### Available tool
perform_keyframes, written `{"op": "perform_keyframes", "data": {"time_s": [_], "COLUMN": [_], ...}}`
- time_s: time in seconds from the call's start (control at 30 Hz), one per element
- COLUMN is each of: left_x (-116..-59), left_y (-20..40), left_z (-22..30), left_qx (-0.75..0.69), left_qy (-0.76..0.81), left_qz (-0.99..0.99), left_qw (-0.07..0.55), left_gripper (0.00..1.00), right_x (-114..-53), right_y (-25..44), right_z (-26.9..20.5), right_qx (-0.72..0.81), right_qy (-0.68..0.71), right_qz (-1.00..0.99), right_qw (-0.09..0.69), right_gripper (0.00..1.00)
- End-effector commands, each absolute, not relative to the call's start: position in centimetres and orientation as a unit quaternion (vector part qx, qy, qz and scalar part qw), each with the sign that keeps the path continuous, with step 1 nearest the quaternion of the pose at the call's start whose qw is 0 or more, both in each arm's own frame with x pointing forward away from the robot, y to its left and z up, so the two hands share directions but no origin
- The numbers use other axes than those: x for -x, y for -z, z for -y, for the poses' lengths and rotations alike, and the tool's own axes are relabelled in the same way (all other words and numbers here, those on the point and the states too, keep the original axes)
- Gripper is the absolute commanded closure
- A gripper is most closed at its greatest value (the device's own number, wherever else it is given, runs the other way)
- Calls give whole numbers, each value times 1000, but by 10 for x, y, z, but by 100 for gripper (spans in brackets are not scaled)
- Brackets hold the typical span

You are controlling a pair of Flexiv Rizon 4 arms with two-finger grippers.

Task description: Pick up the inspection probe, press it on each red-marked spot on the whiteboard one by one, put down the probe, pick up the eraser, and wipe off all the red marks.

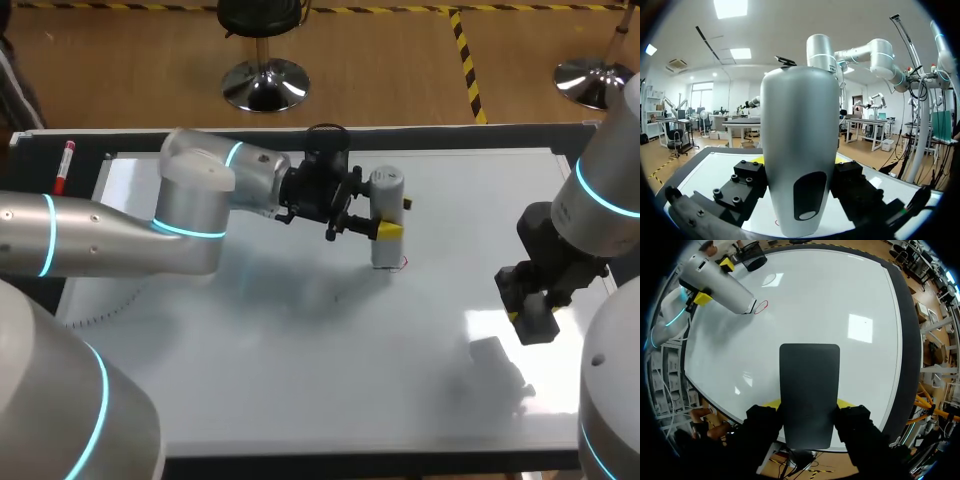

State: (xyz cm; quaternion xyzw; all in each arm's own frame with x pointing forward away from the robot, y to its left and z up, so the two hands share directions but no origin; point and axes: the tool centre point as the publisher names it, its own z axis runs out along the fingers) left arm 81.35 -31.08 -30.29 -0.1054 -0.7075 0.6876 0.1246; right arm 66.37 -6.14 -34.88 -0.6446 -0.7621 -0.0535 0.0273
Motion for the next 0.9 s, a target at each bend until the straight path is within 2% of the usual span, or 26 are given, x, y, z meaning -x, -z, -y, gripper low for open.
{"op": "perform_keyframes", "data": {"time_s": [0.03, 0.9], "left_x": [-818, -821], "left_y": [311, 329], "left_z": [322, 331], "left_qx": [105, 91], "left_qy": [-693, -695], "left_qz": [702, 704], "left_qw": [124, 117], "left_gripper": [100, 100], "right_x": [-663, -663], "right_y": [348, 348], "right_z": [63, 63], "right_qx": [644, 644], "right_qy": [55, 55], "right_qz": [763, 763], "right_qw": [28, 28], "right_gripper": [100, 100]}}
